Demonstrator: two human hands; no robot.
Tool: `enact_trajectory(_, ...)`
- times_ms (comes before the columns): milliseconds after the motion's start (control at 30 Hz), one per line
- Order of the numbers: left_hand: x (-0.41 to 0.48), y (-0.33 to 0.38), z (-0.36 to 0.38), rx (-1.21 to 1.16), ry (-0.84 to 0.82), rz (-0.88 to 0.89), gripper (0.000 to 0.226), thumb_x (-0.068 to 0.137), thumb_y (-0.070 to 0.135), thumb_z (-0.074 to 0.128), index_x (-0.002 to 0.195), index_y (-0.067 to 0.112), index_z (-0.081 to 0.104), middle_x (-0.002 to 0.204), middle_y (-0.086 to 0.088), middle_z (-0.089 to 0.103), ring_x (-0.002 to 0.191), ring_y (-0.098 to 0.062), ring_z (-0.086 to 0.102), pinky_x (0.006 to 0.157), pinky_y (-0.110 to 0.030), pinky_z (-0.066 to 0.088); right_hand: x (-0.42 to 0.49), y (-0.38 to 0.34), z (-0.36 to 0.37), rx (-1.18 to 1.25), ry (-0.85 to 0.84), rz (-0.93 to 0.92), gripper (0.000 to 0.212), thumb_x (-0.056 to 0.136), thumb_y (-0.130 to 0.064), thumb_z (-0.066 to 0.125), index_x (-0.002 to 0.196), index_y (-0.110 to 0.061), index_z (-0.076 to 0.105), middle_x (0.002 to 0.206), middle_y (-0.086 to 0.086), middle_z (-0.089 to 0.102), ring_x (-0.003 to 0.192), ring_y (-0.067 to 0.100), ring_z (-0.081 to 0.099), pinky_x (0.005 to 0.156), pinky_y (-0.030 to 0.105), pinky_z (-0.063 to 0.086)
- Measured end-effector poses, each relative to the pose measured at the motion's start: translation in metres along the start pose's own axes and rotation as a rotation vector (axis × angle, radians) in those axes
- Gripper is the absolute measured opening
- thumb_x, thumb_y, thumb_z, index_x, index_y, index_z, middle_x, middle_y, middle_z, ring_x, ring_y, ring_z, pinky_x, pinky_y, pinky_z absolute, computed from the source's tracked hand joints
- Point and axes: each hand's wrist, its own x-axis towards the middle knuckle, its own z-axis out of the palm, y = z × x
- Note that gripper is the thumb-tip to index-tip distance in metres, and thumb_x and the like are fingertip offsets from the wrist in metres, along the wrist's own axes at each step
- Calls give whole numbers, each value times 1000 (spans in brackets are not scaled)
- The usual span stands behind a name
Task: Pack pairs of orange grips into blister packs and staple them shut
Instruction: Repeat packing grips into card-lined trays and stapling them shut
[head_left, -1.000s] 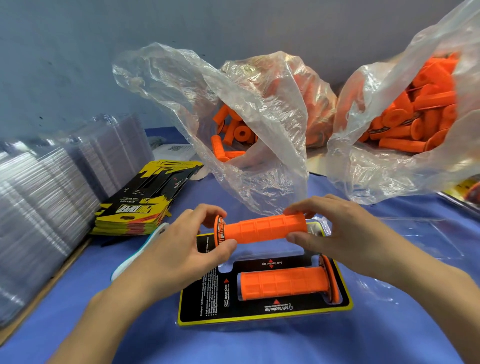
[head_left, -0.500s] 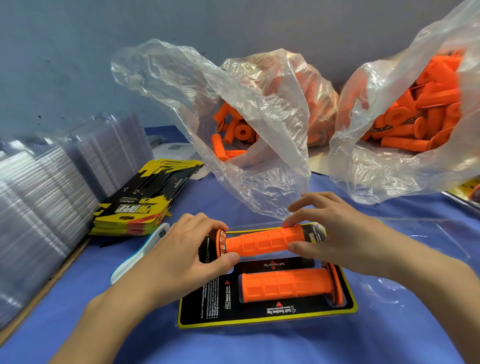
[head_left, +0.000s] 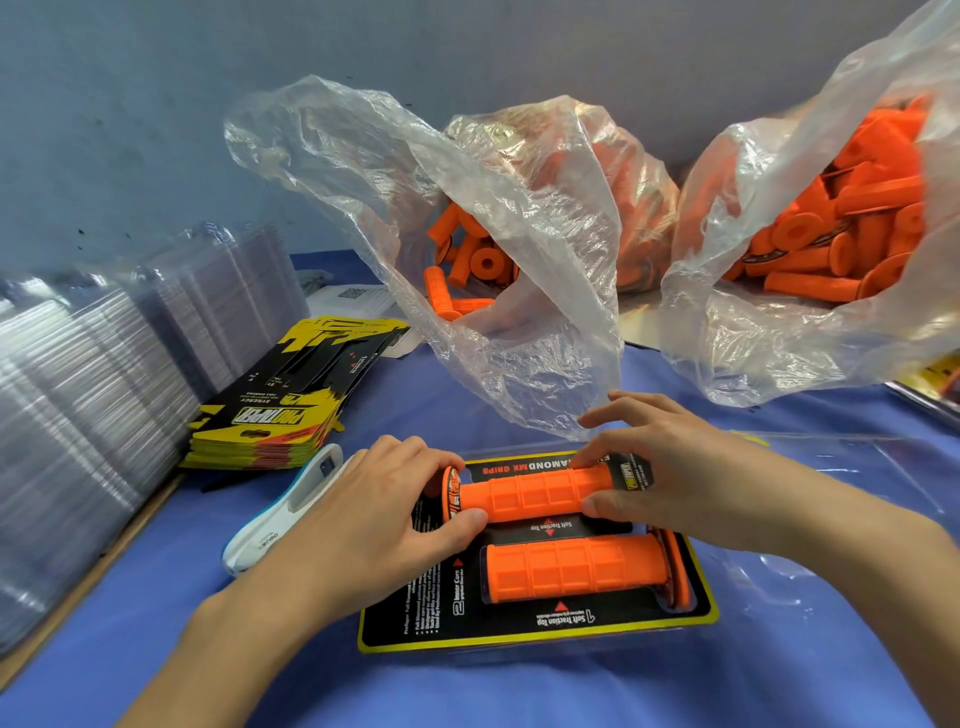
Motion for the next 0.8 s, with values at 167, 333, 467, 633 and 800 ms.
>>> enact_trajectory(167,1,-1,2,-9,7,-4,62,80,81,32,123,41,51,96,28,48,97,6,39,83,-19,29,0,2,2,9,5,3,40,82,-63,62,119,-48,61,142,-30,35,133,-13,11,91,14,24)
enact_trajectory(333,1,0,0,-12,9,-7,64,81,79,29,127,40,49,102,29,50,98,5,40,84,-19,28,0,4,4,9,22,1,39,82,-66,58,116,-47,62,140,-30,38,133,-12,14,97,17,23)
enact_trajectory(467,-1,1,-4,-39,39,0,64,81,80,27,126,41,50,99,32,51,98,9,41,88,-13,28,0,3,3,44,63,-4,43,78,-71,45,110,-48,65,134,-31,43,130,-16,19,92,7,25)
enact_trajectory(633,1,-2,-13,-152,130,-39,59,81,76,32,121,39,56,86,24,58,95,1,49,89,-29,40,2,-2,-4,58,150,-14,43,84,-67,38,112,-47,64,127,-32,48,124,-14,31,94,16,32)
enact_trajectory(800,0,-10,-19,-213,186,-93,48,88,72,40,118,39,57,89,20,58,98,-2,50,84,-20,36,2,-7,-8,36,191,-22,42,88,-60,36,116,-44,63,125,-30,52,123,-6,38,99,23,37)
